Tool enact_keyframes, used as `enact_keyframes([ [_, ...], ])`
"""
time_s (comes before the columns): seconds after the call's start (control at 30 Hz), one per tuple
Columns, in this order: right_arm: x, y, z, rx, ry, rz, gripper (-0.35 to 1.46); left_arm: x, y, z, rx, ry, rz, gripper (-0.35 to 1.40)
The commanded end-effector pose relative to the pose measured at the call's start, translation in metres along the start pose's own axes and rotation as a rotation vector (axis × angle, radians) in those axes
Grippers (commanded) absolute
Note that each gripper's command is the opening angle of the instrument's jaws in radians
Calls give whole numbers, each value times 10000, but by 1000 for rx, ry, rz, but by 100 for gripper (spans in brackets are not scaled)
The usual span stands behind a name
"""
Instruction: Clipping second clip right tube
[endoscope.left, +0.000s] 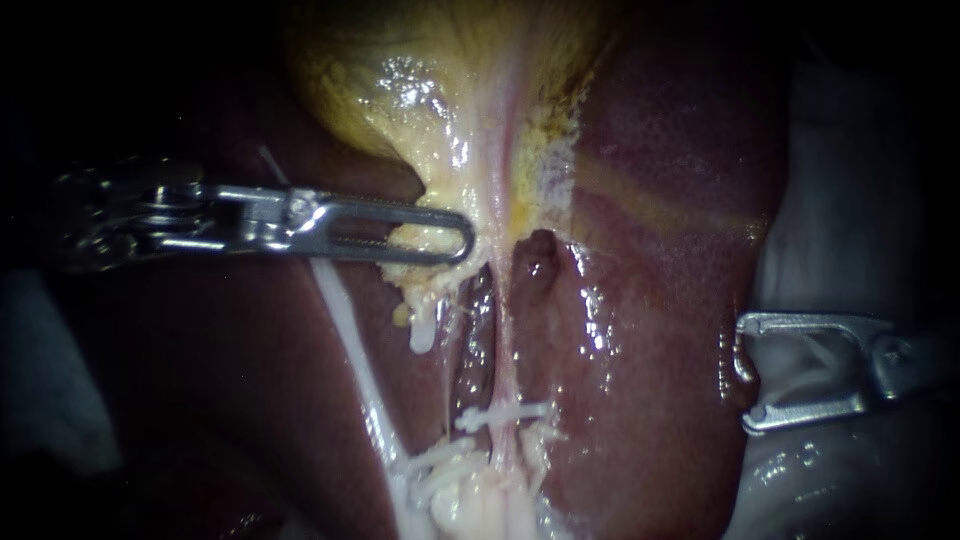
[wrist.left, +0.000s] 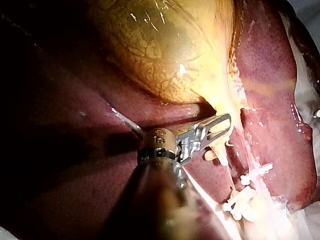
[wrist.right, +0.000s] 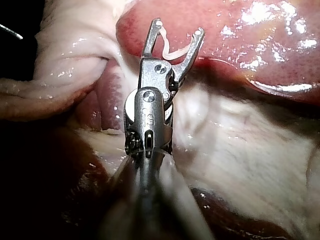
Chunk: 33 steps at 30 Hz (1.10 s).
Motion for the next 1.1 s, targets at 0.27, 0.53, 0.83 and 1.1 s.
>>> enact_keyframes([
  [0.27,0,0,0,0,0,0,50,-3,-2,-13,8,6,-2,-35],
  [0.53,0,0,0,0,0,0,50,-19,-10,-47,2,3,-12,-35],
  [0.83,0,0,0,0,0,-6,50,-38,-21,-84,-12,-25,-22,-35],
  [1.1,0,1,1,-1,0,6,50,-37,-22,-84,-14,-26,-22,-35],
])
